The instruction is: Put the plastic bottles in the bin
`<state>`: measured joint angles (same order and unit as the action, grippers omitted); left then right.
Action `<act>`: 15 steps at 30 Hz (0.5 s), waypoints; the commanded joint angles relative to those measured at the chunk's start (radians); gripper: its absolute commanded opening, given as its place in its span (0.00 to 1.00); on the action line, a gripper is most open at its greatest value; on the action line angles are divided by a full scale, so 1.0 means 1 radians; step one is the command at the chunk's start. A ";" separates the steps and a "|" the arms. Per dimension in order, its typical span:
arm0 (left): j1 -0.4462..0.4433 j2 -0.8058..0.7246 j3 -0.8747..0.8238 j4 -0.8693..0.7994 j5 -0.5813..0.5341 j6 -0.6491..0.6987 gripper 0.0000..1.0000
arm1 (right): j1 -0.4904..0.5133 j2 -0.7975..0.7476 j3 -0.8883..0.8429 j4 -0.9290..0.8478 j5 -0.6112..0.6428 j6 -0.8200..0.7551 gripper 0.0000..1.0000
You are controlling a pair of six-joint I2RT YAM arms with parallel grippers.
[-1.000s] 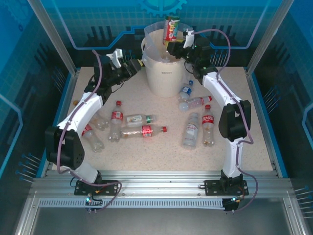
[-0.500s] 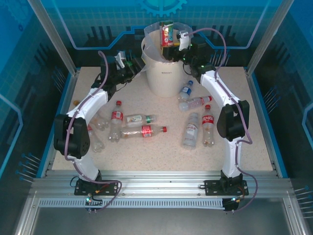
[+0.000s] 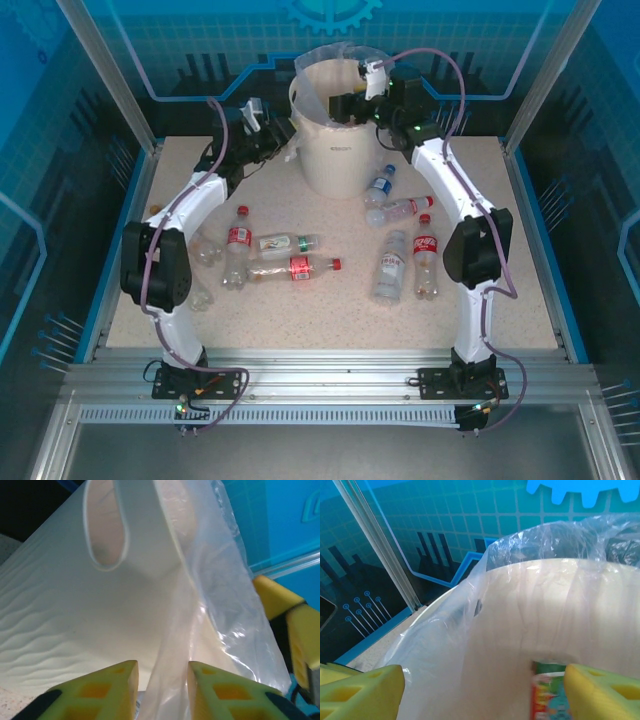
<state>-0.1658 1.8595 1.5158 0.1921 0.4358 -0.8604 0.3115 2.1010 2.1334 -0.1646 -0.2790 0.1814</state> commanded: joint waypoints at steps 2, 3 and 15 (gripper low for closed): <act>-0.005 0.026 0.026 0.018 0.015 0.007 0.17 | 0.012 -0.104 0.086 -0.108 0.041 -0.027 0.84; -0.005 0.027 0.024 0.018 0.015 0.008 0.13 | 0.010 -0.118 0.096 -0.129 0.051 -0.026 0.84; 0.018 0.019 -0.031 0.055 0.012 -0.005 0.00 | -0.084 -0.350 -0.055 -0.339 0.074 0.050 0.84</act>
<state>-0.1612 1.8854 1.5112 0.2066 0.4358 -0.8631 0.2646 1.8038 2.1464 -0.4232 -0.2096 0.1947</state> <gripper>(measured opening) 0.051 0.838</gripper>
